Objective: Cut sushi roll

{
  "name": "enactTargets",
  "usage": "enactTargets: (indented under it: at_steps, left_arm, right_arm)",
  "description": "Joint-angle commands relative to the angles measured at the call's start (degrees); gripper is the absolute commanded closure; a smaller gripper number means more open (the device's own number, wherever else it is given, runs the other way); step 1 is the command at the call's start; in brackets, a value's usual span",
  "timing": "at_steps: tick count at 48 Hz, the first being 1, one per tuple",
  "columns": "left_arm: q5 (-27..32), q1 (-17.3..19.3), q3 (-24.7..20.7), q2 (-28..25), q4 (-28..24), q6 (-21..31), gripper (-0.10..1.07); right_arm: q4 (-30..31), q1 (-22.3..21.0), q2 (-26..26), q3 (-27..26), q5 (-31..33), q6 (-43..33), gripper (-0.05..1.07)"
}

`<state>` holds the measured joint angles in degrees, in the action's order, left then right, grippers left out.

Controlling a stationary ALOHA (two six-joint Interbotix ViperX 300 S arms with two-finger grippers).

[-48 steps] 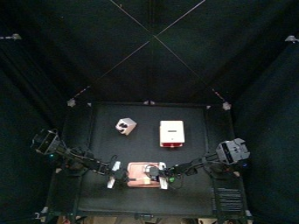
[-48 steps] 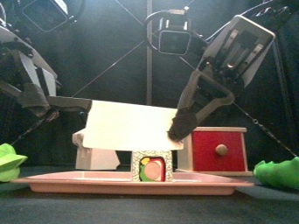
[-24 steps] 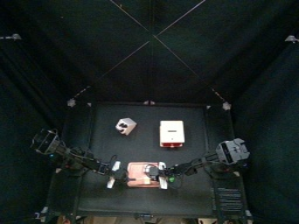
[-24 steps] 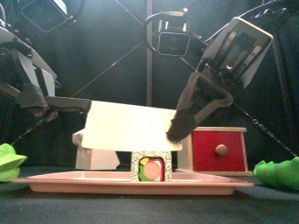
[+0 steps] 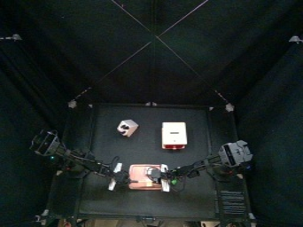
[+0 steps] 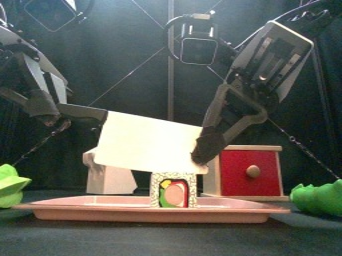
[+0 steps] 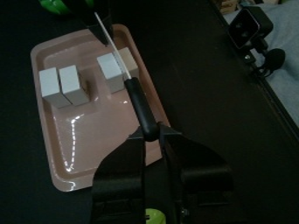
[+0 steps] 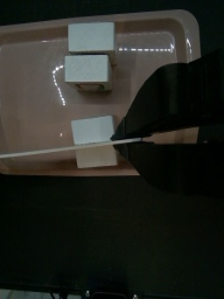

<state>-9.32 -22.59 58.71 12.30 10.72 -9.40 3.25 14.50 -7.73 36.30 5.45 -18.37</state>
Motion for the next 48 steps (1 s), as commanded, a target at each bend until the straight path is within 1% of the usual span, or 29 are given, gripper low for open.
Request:
enactTargets:
  at_steps: [1,24,34,48]
  left_arm:
    - [-0.4,-0.5,-0.2,0.9,-0.9,-0.2,0.53]
    - [-0.4,-0.5,0.4,-0.1,-0.9,-0.2,0.53]
    - [-0.1,-0.5,0.5,-1.2,-0.8,-0.1,0.53]
    - [0.0,-0.4,0.4,-1.6,-0.8,-0.1,0.53]
  right_arm:
    - [0.1,0.0,1.1,0.5,0.7,0.0,0.76]
    - [0.2,0.0,1.3,-0.2,0.5,0.1,0.76]
    - [1.8,0.0,1.4,-0.9,0.5,0.0,0.76]
    - [1.8,0.0,0.4,-0.2,0.2,0.0,0.76]
